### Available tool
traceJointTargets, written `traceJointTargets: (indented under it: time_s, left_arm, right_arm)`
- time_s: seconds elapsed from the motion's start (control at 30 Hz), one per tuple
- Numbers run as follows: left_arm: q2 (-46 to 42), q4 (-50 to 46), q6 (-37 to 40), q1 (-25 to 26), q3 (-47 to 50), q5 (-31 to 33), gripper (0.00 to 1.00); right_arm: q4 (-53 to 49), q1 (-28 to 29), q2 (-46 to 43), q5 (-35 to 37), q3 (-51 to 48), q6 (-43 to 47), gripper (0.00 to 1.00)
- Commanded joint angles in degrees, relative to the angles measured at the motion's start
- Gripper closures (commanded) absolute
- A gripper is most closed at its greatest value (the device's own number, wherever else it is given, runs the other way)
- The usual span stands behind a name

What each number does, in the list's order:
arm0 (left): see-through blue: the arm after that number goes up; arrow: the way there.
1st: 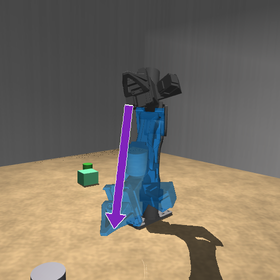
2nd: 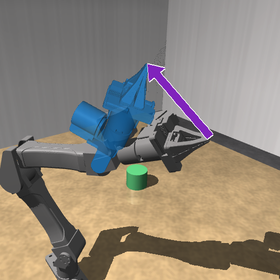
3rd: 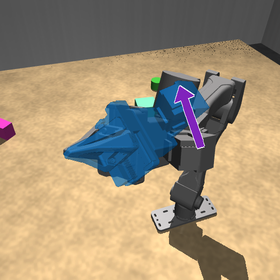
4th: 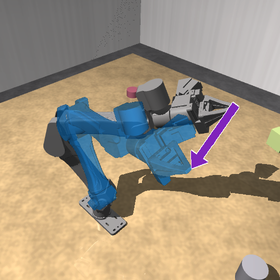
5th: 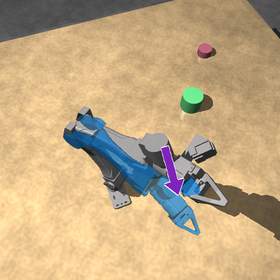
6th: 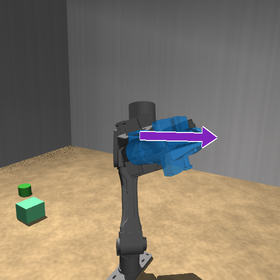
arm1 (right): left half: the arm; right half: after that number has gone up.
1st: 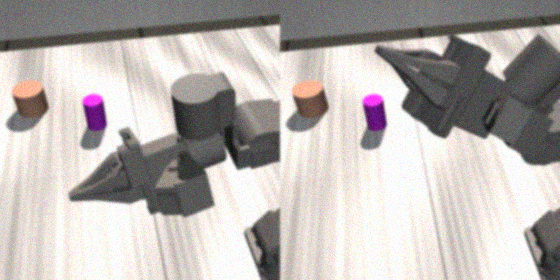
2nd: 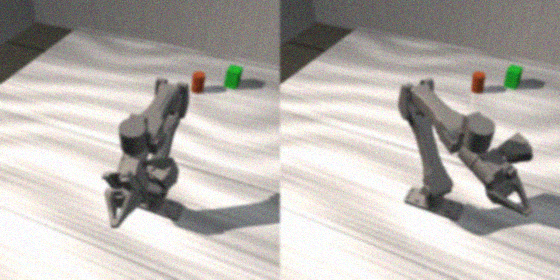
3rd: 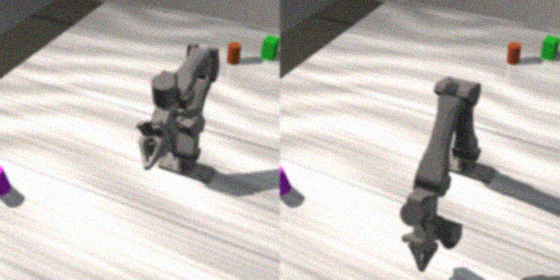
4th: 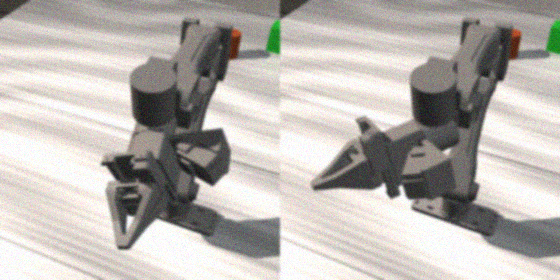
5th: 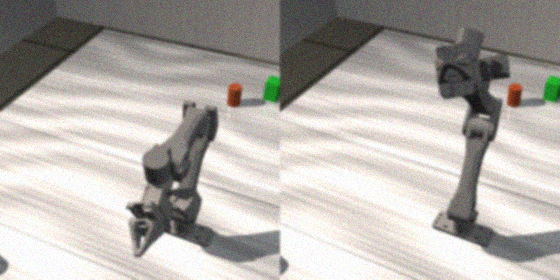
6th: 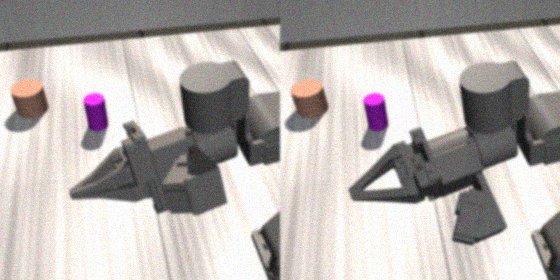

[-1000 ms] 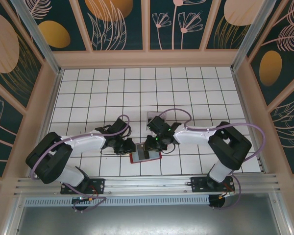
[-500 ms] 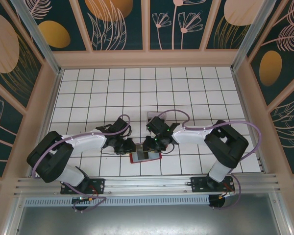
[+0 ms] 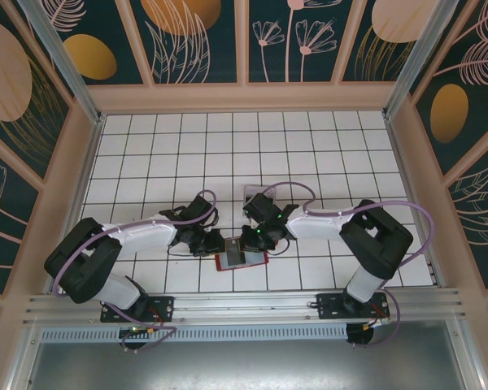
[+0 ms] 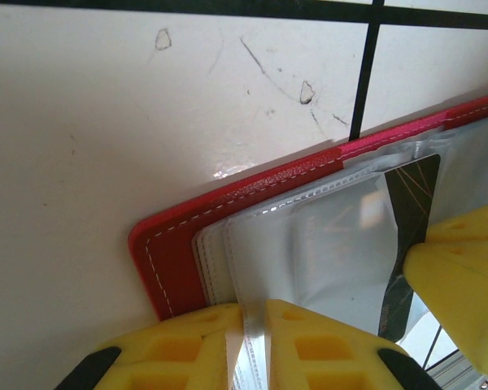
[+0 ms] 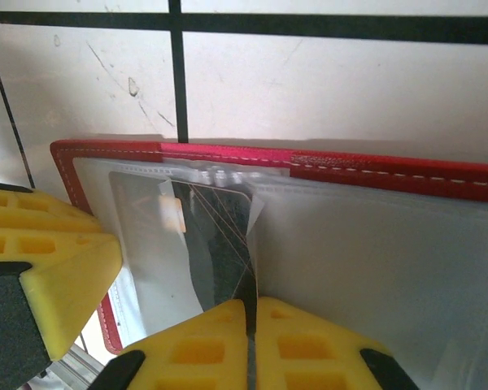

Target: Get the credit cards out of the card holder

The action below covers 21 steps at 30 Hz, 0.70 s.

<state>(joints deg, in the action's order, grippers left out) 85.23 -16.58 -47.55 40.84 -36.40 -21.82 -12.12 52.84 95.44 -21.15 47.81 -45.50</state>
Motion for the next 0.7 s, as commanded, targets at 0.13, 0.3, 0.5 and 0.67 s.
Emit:
traceJointTargets:
  time_s: [0.13,0.3,0.5,0.67]
  left_arm:
    - [3.1,-8.3,1.2,0.2,2.9,8.3,0.8]
    - [2.9,-8.5,1.2,0.2,3.0,8.3,0.8]
    - [2.7,-8.6,1.2,0.1,2.8,8.2,0.8]
    - [2.5,-8.5,1.2,0.2,2.4,8.1,0.8]
  right_arm:
    - [-1.0,-0.9,-2.9,1.8,-2.3,-0.1,0.98]
    - [-1.8,-2.1,-5.3,2.5,-3.9,0.3,0.99]
    - [-4.6,-3.2,-9.0,3.7,-4.7,2.1,1.0]
    - [-7.3,-3.6,-12.6,4.6,-3.7,3.7,1.0]
